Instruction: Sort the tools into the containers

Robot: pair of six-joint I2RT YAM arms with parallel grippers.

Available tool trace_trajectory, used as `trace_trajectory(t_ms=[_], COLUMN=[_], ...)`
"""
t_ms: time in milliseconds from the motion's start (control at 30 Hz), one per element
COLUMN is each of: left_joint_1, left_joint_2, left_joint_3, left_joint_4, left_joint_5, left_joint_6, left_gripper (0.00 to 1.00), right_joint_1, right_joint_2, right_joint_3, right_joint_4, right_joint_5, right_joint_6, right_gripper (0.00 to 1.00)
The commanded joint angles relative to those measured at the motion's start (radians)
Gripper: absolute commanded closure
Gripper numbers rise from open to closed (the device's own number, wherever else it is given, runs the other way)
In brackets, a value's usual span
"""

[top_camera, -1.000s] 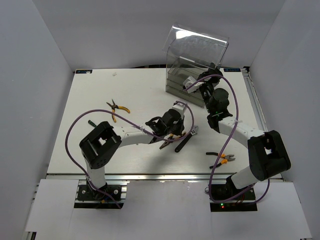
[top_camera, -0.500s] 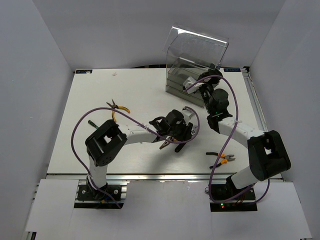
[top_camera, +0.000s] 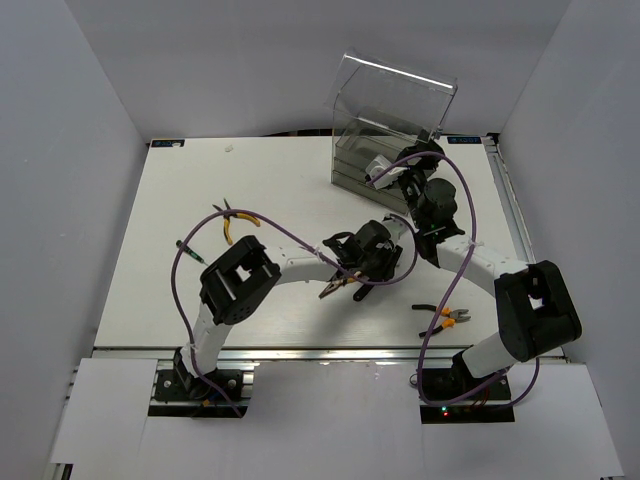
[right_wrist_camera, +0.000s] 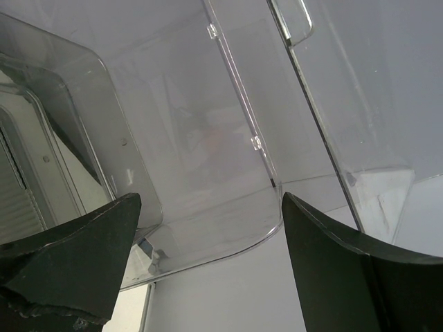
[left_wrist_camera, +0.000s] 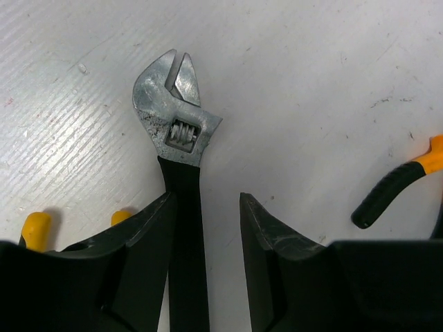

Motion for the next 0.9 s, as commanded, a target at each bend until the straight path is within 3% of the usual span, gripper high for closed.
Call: trace_trajectory(t_ms=[0,400,867], left_joint_1=[-0.007,-0.036,-0.043], left_joint_2=[-0.008,-0.023,-0.058], left_joint_3=[0.0,0.028,0.034], left_joint_4=[-0.07,-0.089,-0.09], left_joint_5=[-0.084,-0.19,-0.21], left_joint_6=[0.023,0.064,0.061], left_gripper=[0.47,0.46,0.46], right_joint_1=[0.001,0.001,0.003], right_joint_2=[-0.024,-0.026,-0.028], right_joint_3=[0.002,-0.003,-0.003], right_joint_4=[0.064,0.063,0.063], right_joint_5=[0.023,0.022,0.022], right_joint_6=[0.027,0.025,0.025], right_gripper=[0.1,0.1,0.11])
